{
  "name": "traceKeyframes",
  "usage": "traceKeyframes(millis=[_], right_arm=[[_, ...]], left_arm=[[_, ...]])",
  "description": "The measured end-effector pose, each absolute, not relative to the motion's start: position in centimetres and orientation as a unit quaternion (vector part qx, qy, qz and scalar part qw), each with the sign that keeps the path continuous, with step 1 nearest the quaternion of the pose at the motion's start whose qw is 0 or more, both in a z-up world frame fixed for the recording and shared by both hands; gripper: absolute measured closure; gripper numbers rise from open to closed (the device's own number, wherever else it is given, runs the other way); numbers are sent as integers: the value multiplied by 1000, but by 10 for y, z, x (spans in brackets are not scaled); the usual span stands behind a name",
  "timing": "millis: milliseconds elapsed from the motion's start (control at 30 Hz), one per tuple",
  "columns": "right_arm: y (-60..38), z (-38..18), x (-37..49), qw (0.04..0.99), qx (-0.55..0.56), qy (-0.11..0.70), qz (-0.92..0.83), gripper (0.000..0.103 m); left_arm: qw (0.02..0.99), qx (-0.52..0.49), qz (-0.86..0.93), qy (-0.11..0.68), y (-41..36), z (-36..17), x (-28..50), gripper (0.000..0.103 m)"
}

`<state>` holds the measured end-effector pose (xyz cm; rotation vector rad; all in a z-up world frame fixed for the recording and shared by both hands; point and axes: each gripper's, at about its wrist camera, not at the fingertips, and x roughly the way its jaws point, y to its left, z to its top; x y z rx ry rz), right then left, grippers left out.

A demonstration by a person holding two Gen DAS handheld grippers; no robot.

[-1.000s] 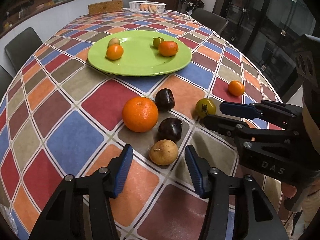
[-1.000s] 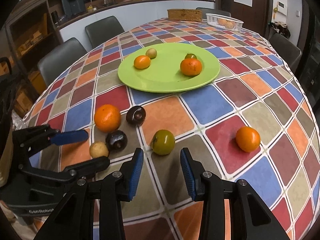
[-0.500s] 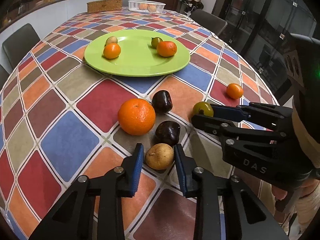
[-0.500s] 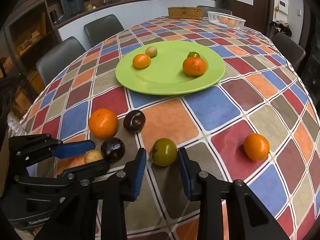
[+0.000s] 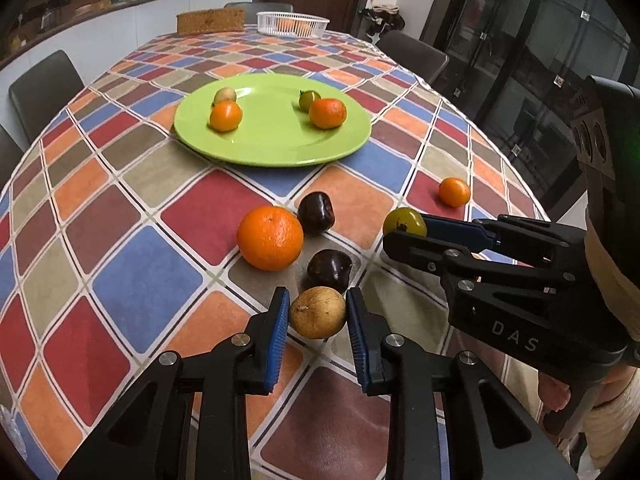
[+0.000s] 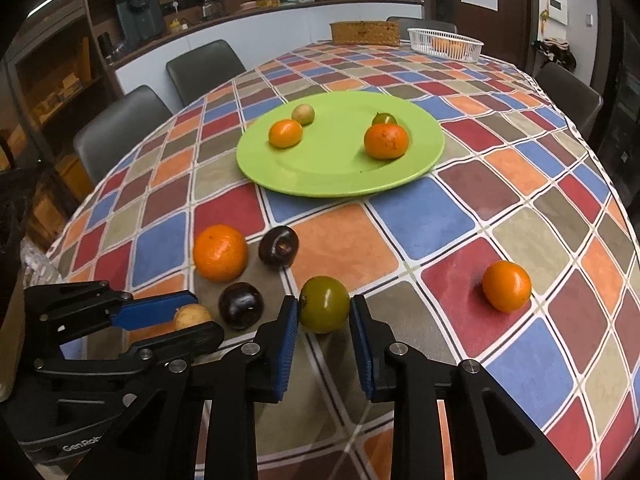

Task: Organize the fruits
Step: 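Grasp a pale brown pear-like fruit with the left tool while the right grasps a green tomato, then carry both fruits over the green plate and open both tools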

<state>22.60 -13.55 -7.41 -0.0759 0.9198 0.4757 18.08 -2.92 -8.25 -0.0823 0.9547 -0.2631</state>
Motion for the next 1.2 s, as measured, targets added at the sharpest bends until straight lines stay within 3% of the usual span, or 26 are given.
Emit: traceKeyframes(millis=[533,1200], right_arm=[[-135,-34,211,889,-21,394,231,76],[-130,9,254,911,2,346,223,75]], left_arm=[[906,-41,-129,402,-19,-36,173,74],[930,-30,-127,344,-9,7,221,74]])
